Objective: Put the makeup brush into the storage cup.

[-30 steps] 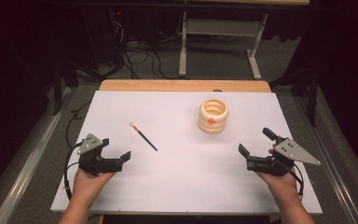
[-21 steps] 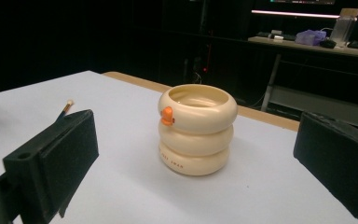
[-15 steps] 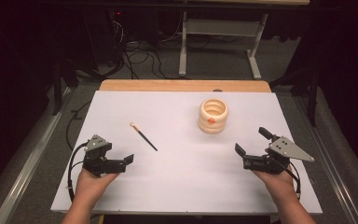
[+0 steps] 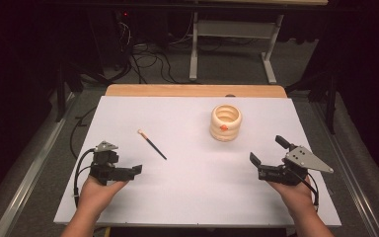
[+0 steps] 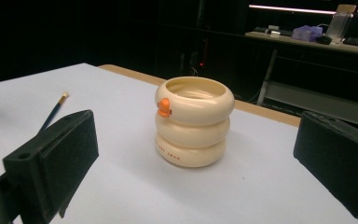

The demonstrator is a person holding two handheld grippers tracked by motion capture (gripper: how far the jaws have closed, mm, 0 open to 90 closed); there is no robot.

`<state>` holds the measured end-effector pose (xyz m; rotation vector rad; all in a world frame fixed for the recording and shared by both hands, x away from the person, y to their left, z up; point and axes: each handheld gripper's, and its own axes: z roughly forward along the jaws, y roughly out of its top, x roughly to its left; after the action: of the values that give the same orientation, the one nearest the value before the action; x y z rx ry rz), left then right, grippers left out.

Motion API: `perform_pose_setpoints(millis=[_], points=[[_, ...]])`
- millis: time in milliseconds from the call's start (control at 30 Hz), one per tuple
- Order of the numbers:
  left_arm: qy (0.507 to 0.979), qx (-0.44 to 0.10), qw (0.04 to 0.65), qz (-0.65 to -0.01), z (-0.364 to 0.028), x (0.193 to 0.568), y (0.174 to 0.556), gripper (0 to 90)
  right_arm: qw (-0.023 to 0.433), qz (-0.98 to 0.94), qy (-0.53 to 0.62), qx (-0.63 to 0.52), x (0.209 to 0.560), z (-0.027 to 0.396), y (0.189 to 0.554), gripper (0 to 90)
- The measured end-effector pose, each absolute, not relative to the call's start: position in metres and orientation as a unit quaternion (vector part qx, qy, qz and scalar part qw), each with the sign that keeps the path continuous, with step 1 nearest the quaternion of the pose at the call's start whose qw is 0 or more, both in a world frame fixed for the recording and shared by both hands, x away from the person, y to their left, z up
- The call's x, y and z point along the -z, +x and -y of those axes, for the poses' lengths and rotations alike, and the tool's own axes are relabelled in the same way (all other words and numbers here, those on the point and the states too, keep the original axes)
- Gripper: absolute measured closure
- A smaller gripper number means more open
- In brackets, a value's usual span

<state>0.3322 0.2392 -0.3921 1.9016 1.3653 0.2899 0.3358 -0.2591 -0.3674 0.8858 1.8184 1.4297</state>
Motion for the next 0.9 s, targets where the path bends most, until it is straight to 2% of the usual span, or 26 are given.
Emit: perform_pose_setpoints(millis=[267,900], points=[[0.754,-0.095,0.353,-0.546,-0.233,0.394,0.337,0.8,0.325,-0.694,0.338,-0.546,0.37,0.262,0.338,1.1],[0.815,-0.022,0.228,-0.532,-0.22,0.397,0.348,2.5,0.325,-0.691,0.339,-0.55,0.365,0.257,0.331,1.1]])
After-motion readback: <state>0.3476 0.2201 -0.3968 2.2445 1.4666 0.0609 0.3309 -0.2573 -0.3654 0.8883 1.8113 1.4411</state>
